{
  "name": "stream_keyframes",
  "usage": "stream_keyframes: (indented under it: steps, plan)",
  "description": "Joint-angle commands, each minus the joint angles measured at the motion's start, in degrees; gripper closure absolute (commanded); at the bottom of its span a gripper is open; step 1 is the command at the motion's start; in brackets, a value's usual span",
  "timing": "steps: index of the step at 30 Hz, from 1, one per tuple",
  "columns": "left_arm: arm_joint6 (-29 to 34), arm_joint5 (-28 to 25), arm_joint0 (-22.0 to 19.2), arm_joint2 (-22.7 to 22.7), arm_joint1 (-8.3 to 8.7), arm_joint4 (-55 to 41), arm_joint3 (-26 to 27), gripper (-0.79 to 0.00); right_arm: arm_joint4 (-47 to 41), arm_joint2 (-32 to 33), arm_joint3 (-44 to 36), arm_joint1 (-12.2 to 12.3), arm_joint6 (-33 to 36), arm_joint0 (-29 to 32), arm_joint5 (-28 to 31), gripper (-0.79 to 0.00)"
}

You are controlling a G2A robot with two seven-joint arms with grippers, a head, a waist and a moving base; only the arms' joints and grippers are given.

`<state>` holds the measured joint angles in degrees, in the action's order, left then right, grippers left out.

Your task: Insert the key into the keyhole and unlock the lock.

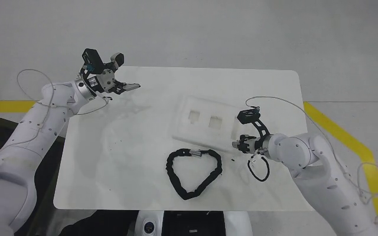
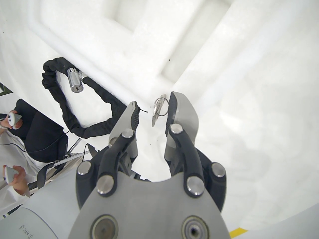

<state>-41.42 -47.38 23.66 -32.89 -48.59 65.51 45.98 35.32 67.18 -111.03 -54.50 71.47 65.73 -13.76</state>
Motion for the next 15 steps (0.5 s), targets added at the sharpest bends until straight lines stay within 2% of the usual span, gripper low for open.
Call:
stream_keyframes:
  steps: [1,7,10,15]
  plan:
    - [0.0,0.0,0.0,0.0,0.00,0.0,0.0,-0.785,0.0,-0.1,0.1,0.0,-0.1,0.0,-0.1,-0.182]
    - [0.0,0.0,0.0,0.0,0.00,0.0,0.0,-0.785,0.3,-0.4,0.5,-0.1,-0.2,-0.2,-0.4,-0.089]
    - [0.0,0.0,0.0,0.0,0.00,0.0,0.0,-0.785,0.5,-0.5,0.7,-0.1,-0.1,-0.4,-0.6,-0.006]
    - [0.0,0.0,0.0,0.0,0.00,0.0,0.0,-0.785,1.2,-0.7,0.8,-0.2,0.1,-0.6,-1.0,0.000]
